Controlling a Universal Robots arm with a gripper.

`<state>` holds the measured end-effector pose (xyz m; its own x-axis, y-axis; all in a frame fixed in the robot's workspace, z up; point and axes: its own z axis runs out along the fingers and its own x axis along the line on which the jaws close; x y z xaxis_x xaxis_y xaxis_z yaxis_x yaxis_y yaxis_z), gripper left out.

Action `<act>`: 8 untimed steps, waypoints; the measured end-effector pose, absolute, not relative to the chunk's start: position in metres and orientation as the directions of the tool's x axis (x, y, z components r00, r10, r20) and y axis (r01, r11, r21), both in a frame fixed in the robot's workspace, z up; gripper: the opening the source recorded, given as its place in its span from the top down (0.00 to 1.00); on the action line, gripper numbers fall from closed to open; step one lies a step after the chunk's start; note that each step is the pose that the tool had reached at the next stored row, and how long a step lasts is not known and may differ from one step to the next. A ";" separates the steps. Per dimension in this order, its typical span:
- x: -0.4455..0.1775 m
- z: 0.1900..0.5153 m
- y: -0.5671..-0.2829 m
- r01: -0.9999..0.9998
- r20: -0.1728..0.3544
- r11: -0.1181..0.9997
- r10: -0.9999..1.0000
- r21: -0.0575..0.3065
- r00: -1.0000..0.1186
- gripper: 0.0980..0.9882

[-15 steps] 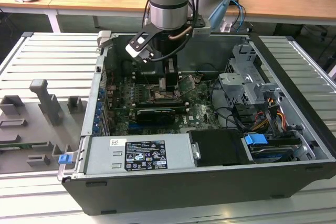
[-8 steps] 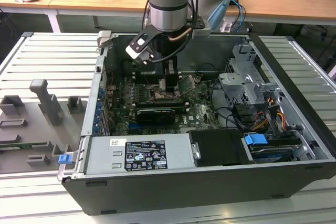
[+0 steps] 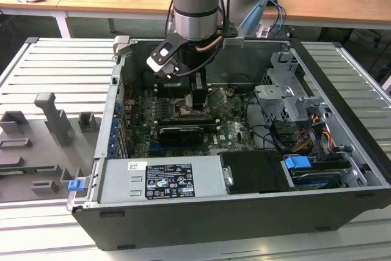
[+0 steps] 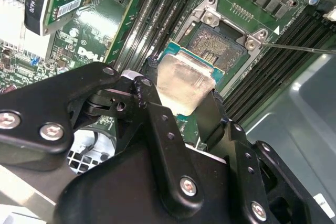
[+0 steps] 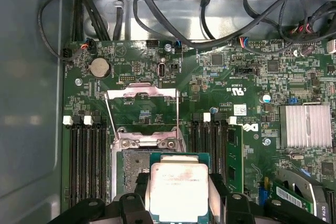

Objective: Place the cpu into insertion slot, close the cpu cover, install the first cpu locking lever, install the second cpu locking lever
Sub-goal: 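Place the cpu into insertion slot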

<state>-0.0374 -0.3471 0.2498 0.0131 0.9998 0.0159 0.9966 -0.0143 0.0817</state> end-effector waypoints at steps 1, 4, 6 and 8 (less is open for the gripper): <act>-0.037 0.249 -0.347 0.997 0.016 -0.014 1.000 0.082 0.013 0.52; -0.037 0.247 -0.347 0.997 0.016 -0.014 1.000 0.082 0.013 0.52; -0.037 0.247 -0.347 0.997 0.016 -0.014 1.000 0.082 0.013 0.52; -0.037 0.246 -0.347 0.997 0.016 -0.014 1.000 0.082 0.013 0.52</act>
